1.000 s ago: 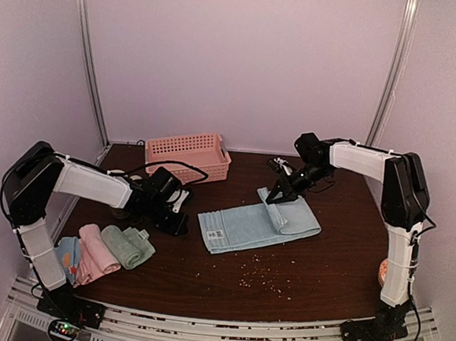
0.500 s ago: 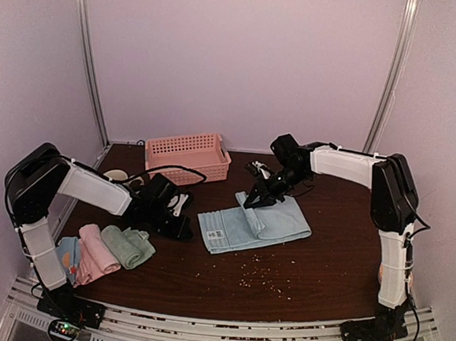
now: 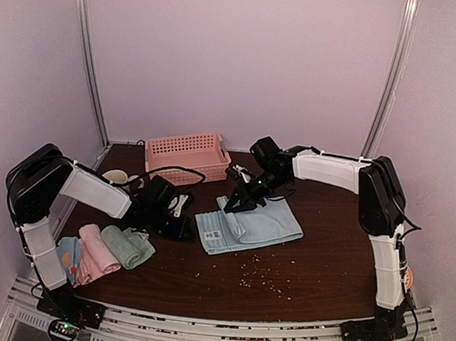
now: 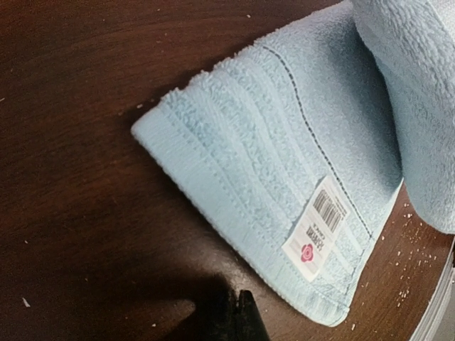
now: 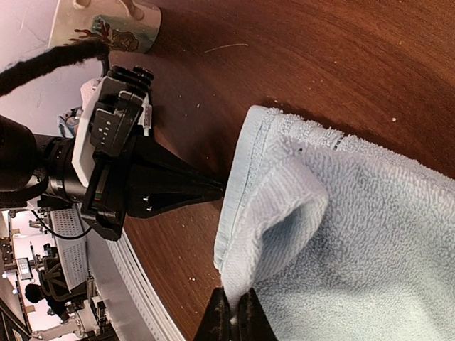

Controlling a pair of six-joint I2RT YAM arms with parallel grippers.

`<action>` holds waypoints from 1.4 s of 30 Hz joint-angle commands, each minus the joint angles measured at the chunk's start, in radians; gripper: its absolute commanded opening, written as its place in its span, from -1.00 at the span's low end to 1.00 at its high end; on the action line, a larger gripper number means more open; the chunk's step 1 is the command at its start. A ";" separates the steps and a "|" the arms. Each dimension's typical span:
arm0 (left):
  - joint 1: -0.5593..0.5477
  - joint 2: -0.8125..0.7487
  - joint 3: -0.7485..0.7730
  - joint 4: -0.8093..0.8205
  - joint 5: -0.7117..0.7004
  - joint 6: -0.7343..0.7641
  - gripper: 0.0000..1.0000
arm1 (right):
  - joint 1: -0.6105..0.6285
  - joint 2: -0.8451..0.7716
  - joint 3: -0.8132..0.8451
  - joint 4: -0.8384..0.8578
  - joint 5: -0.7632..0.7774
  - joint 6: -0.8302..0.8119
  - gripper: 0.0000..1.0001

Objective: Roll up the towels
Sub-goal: Fold the towel at the center of the board.

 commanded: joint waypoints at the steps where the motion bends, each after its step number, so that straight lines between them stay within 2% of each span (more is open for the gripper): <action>1: -0.001 0.019 -0.028 0.013 0.001 -0.011 -1.00 | 0.027 0.022 -0.004 0.047 -0.021 0.066 -1.00; 12: -0.002 0.025 -0.044 0.028 0.000 -0.013 -1.00 | 0.075 0.057 0.012 0.077 0.007 0.129 -1.00; 24: -0.001 0.026 -0.052 0.029 0.001 -0.009 -1.00 | 0.099 0.115 0.049 0.157 -0.035 0.207 -1.00; 42: -0.001 0.012 -0.079 0.036 -0.003 -0.007 -1.00 | 0.133 0.158 0.085 0.190 -0.086 0.199 -0.97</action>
